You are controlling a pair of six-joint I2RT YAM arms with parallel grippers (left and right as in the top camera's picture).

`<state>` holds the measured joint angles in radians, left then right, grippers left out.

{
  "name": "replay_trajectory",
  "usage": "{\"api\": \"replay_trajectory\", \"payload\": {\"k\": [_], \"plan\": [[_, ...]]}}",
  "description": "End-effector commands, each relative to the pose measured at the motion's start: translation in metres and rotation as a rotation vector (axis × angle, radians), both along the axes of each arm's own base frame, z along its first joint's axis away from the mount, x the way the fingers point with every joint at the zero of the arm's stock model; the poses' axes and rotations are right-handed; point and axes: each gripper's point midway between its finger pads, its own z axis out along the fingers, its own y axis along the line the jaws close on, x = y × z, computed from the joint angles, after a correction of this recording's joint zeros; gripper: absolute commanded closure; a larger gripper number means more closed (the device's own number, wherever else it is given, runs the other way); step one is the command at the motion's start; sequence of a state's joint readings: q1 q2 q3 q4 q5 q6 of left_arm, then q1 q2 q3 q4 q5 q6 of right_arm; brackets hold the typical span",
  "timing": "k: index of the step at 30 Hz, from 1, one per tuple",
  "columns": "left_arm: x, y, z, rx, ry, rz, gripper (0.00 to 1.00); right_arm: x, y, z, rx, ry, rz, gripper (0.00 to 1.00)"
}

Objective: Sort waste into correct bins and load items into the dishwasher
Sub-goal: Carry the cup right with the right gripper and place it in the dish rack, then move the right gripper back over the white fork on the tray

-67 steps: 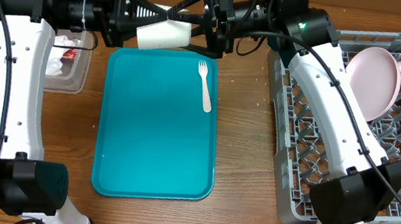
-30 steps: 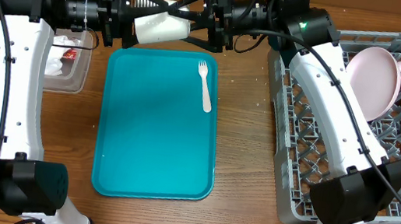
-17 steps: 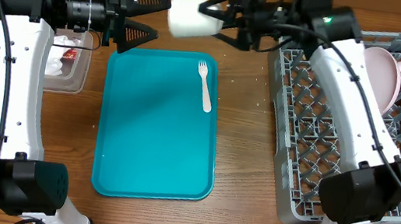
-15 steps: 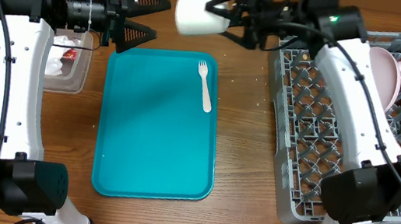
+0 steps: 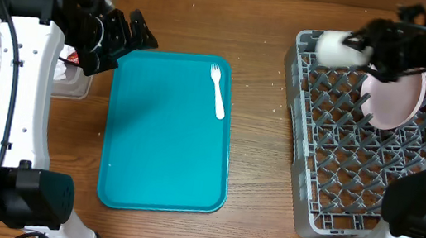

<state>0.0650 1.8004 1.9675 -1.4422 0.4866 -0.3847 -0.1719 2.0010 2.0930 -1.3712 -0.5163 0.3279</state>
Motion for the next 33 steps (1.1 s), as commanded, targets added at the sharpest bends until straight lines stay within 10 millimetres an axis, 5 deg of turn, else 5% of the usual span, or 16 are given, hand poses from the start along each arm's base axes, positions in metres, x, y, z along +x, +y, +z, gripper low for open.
{"api": "replay_trajectory", "payload": {"k": [1,4,7,17,21,24,30,33], "plan": [[-0.003,0.005,-0.034,0.1,0.055,-0.02,0.0,-0.011,-0.057,-0.014,-0.248,0.055,-0.081,0.4],[-0.002,-0.002,-0.051,0.08,0.074,-0.022,0.0,-0.019,-0.081,-0.02,-0.36,0.099,-0.128,0.39],[-0.004,-0.007,-0.06,0.047,0.096,-0.014,0.0,-0.026,-0.088,-0.023,-0.46,0.141,-0.132,0.23],[-0.007,-0.01,-0.065,0.031,0.113,-0.02,0.0,-0.027,-0.047,-0.027,-0.466,0.148,-0.035,0.12],[-0.012,-0.021,-0.066,0.036,0.121,-0.057,0.0,-0.027,0.017,-0.017,-0.24,0.065,0.179,0.1],[-0.012,-0.023,-0.069,0.093,0.116,-0.073,0.0,-0.037,0.097,0.001,-0.035,-0.041,0.435,0.0],[-0.011,-0.014,-0.075,0.182,0.113,-0.069,0.0,-0.05,0.189,-0.011,-0.125,-0.101,0.649,0.0],[-0.012,0.0,-0.078,0.254,0.124,-0.045,0.0,-0.043,0.214,-0.033,-0.265,-0.065,0.557,0.0]]}}
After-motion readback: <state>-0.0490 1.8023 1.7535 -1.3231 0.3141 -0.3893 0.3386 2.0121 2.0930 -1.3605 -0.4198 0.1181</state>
